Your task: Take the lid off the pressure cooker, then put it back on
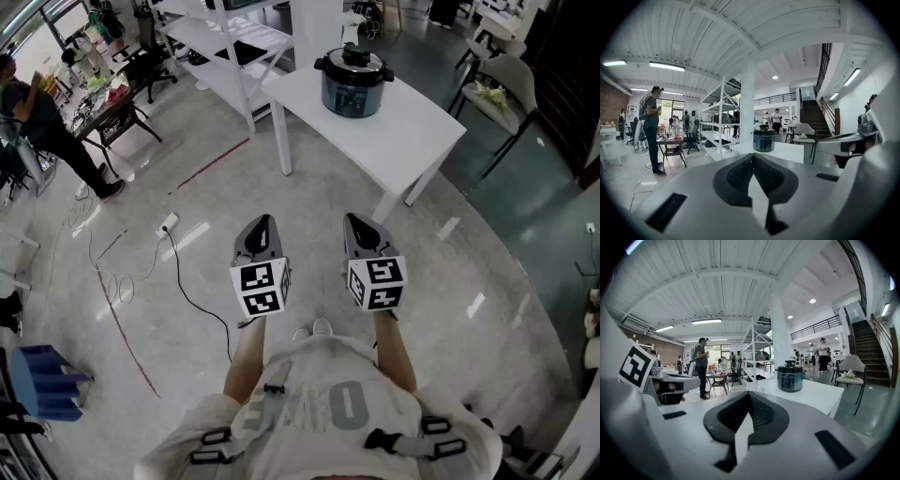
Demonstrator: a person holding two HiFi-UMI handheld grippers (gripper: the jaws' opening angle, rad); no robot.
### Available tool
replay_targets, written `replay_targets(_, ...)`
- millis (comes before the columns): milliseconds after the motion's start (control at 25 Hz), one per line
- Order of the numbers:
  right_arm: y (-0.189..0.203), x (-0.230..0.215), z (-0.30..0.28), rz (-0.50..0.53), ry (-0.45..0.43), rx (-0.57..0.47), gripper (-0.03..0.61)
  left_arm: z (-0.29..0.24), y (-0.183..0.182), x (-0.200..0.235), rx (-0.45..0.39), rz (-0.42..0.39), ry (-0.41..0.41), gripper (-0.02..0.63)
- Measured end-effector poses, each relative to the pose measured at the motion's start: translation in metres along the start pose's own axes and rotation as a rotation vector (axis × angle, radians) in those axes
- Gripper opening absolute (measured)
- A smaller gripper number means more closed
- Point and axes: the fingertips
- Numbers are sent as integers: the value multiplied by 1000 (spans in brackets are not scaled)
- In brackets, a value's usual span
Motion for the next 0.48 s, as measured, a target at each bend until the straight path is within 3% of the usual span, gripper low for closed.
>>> replay_targets(480, 4, -13, -22, -23, -38, 9, 9, -23, 3, 3, 1, 38, -24, 18)
Point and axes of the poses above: the fingertips, and each gripper's own axes: z backward along the fingers, x to its left, y out of its underside, and after that the axes turned 7 degrees about -x, right-handed
